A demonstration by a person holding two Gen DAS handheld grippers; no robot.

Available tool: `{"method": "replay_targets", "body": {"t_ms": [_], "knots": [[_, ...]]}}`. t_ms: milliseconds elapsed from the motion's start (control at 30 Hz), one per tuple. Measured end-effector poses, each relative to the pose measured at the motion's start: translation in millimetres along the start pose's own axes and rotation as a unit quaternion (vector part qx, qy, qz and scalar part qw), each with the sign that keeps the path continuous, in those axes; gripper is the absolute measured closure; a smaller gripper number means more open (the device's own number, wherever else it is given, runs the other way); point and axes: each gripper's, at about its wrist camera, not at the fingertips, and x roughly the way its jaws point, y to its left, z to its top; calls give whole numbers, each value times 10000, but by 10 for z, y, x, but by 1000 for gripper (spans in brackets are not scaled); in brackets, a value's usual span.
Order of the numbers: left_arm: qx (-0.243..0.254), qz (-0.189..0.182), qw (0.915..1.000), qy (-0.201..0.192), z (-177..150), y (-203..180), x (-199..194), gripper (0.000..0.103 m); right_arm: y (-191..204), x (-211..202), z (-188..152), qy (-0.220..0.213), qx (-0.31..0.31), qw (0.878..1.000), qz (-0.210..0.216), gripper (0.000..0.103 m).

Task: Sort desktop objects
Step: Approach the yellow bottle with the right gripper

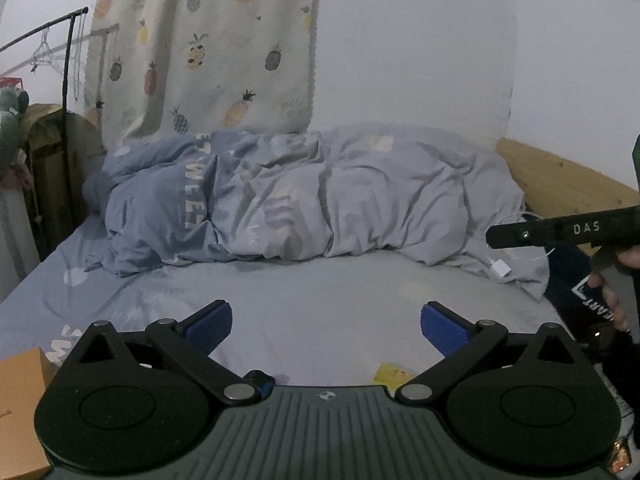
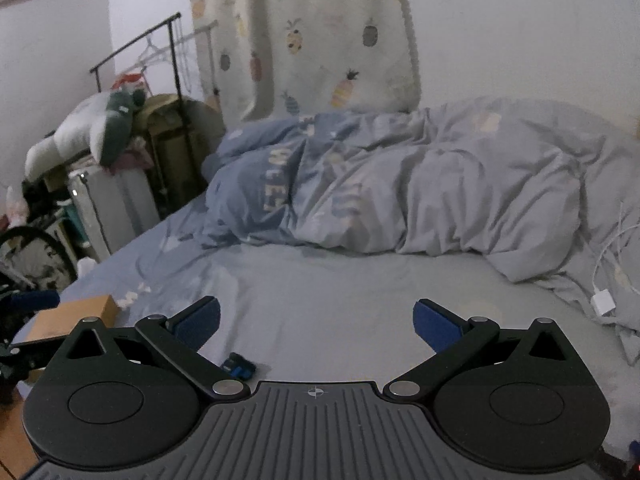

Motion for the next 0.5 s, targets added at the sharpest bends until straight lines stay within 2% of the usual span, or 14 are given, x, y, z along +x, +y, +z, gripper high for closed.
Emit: {"method": "replay_targets", "body": {"t_ms": [133,500], "knots": [[12,17,9999,144,-60,19,219,0,-122,281,-59,225,17,9997,-24,0],[-45,-49,9984,564,-278,68,795,0,-309,1164,-502,1161,-184,9931,-16,0]]}}
